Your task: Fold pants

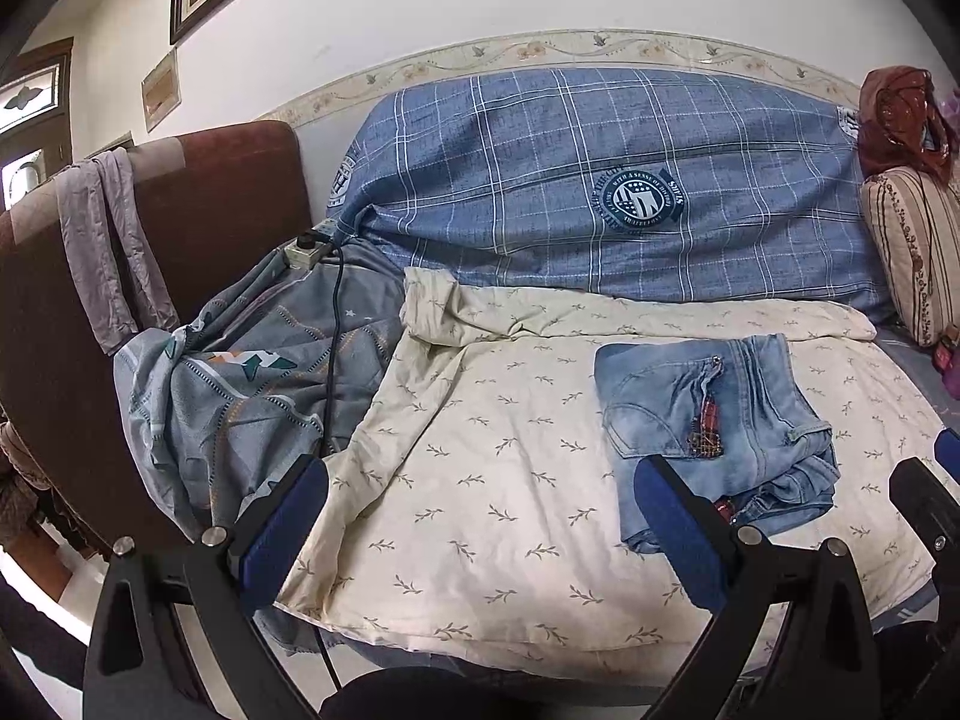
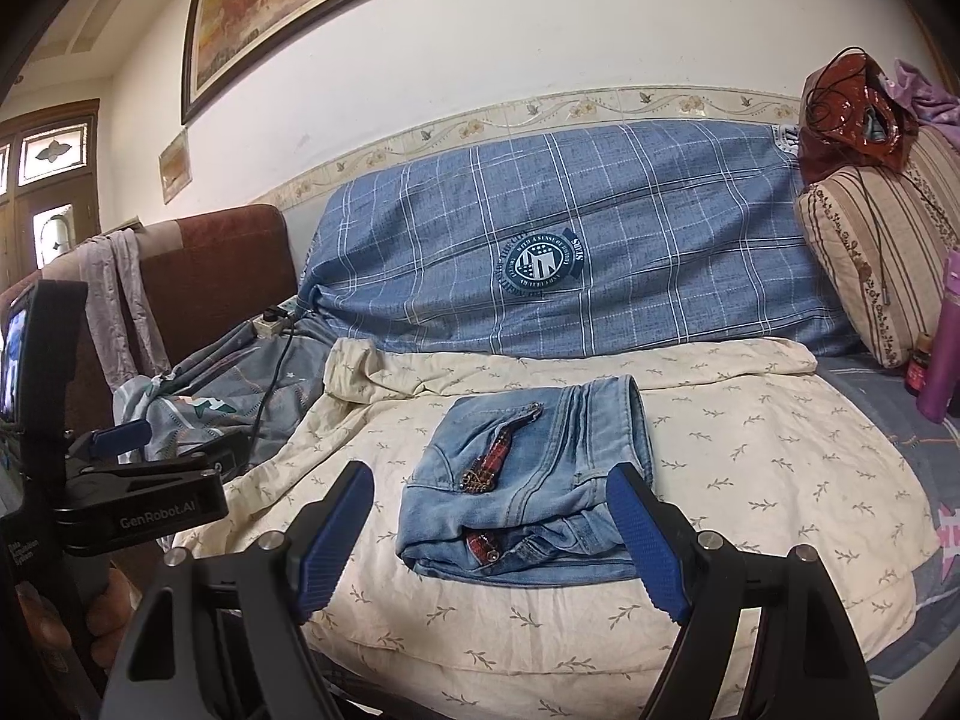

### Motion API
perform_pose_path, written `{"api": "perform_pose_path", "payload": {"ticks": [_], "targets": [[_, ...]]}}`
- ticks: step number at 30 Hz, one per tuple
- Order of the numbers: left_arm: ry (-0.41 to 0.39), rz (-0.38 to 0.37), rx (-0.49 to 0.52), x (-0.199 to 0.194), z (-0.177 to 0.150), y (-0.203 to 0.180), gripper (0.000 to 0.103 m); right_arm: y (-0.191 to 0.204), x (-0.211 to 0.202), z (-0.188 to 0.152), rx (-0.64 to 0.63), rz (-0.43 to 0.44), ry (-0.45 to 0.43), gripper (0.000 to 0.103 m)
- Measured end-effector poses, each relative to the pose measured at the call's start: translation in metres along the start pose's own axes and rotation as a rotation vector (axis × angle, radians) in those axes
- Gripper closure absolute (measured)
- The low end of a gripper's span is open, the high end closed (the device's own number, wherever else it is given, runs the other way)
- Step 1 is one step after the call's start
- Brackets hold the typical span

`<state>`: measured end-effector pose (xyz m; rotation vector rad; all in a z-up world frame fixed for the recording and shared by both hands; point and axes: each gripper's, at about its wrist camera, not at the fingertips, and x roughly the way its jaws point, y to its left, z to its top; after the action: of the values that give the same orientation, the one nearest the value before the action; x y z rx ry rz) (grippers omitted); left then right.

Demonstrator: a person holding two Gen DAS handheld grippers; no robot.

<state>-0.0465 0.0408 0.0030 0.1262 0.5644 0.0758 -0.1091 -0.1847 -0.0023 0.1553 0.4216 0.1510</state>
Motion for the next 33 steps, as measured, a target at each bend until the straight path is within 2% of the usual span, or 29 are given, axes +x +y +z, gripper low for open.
{"api": "perform_pose_path", "payload": {"ticks": [33], "targets": [[0.005,-0.017,-0.021,-0.001,0.002,0.009,0.001,0.013,-0.002,0.006,-0.031,0.007,-0.013,0.021]]}}
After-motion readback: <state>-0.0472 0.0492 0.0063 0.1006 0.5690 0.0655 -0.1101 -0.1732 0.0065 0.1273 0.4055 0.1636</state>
